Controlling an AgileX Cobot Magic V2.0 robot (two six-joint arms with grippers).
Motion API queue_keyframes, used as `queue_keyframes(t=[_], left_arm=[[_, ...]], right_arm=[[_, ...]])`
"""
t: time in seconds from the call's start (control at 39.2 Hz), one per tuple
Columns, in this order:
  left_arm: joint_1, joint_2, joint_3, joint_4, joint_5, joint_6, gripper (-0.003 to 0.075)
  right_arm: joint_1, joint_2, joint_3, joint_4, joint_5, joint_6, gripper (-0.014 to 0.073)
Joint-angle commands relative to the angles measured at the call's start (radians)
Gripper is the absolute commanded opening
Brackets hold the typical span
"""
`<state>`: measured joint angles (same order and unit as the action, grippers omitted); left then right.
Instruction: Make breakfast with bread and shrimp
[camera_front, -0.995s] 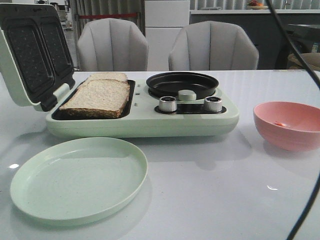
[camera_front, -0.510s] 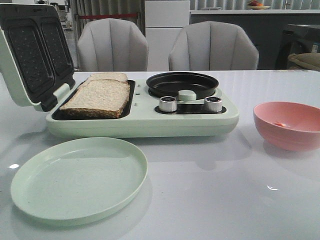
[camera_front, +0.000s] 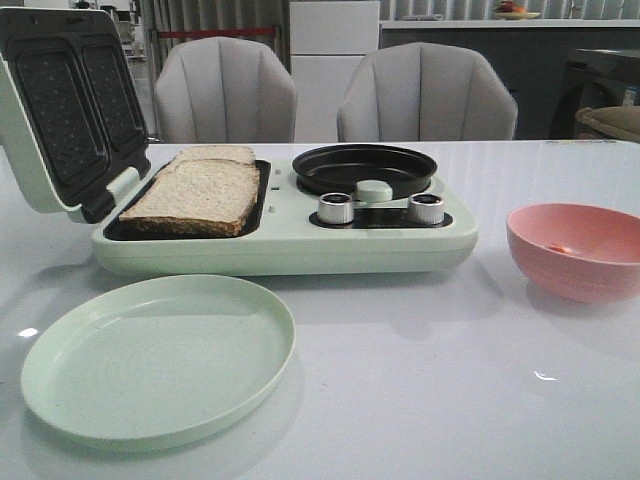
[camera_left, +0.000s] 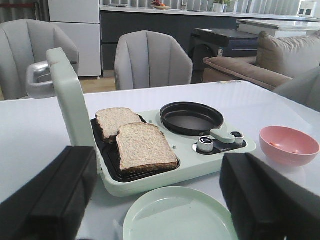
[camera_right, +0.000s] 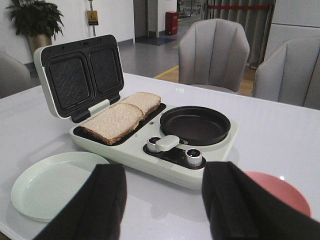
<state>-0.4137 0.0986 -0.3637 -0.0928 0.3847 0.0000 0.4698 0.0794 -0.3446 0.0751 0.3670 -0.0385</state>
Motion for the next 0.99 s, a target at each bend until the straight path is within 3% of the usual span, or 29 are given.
queue_keyframes(t=[0.0, 0.15, 0.59, 0.97], left_arm=[[-0.007, 0.011, -0.023, -0.011, -0.081, -0.011, 0.0572], [-0.007, 0.011, -0.023, -0.011, -0.081, -0.011, 0.0572], [-0.007, 0.025, -0.041, -0.009, -0.126, -0.012, 0.0572], [0.03, 0.472, -0.296, -0.009, -0.139, -0.068, 0.0572]], right_arm=[[-0.004, -0.034, 0.038, 0.004, -0.104, -0.012, 0.0461], [-0.004, -0.033, 0.121, 0.004, -0.109, -0.012, 0.0461], [-0.004, -0.033, 0.13, 0.004, -0.116, -0.012, 0.0461], [-0.004, -0.033, 0.13, 0.004, -0.116, -0.012, 0.0461]])
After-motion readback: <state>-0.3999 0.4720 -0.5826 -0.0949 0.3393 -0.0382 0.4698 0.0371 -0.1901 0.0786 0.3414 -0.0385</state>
